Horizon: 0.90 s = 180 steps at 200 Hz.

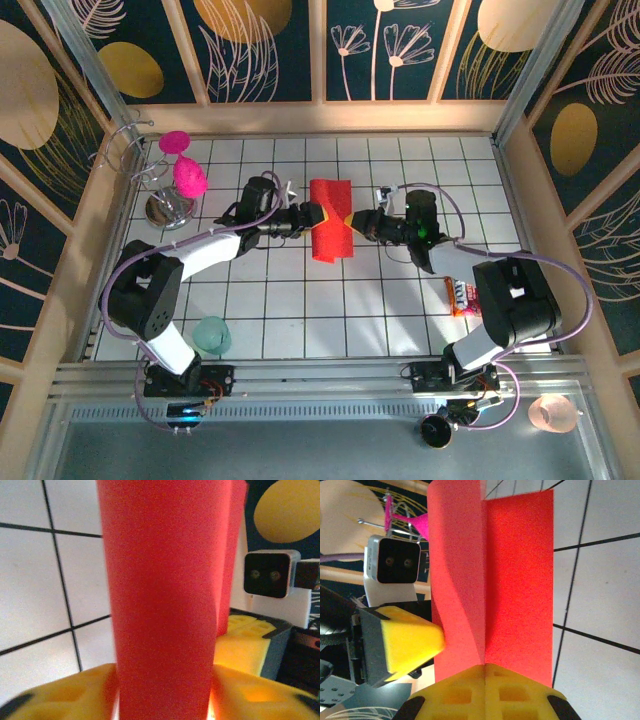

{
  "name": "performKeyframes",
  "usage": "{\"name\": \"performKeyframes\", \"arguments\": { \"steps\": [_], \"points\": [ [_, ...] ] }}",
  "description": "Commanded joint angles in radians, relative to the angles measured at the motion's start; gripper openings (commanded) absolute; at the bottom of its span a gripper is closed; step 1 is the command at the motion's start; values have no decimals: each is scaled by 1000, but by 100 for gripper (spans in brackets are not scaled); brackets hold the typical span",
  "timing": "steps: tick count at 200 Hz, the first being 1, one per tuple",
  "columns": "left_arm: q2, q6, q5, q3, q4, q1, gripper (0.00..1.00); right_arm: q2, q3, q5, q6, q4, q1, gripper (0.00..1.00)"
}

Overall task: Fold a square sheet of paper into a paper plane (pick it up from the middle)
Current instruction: First fold in half a square sheet of paper at the center of the table.

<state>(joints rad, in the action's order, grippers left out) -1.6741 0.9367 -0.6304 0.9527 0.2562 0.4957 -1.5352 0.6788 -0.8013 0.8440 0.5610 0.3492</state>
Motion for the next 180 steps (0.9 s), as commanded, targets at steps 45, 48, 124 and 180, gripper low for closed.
{"name": "performKeyframes", "arguments": {
  "steps": [45, 48, 124, 180],
  "points": [
    [120, -82, 129, -34, -117, -67, 80, 124, 202, 117, -211, -472, -11, 0],
    [125, -82, 133, -37, -117, -70, 81, 124, 214, 120, -214, -487, -9, 0],
    [183, -31, 170, -146, -47, -89, 95, -40, 356, 150, -184, -532, 110, 0],
    [132, -14, 126, -188, -5, -89, 93, -139, 195, 54, -62, -207, 118, 0]
  ]
}}
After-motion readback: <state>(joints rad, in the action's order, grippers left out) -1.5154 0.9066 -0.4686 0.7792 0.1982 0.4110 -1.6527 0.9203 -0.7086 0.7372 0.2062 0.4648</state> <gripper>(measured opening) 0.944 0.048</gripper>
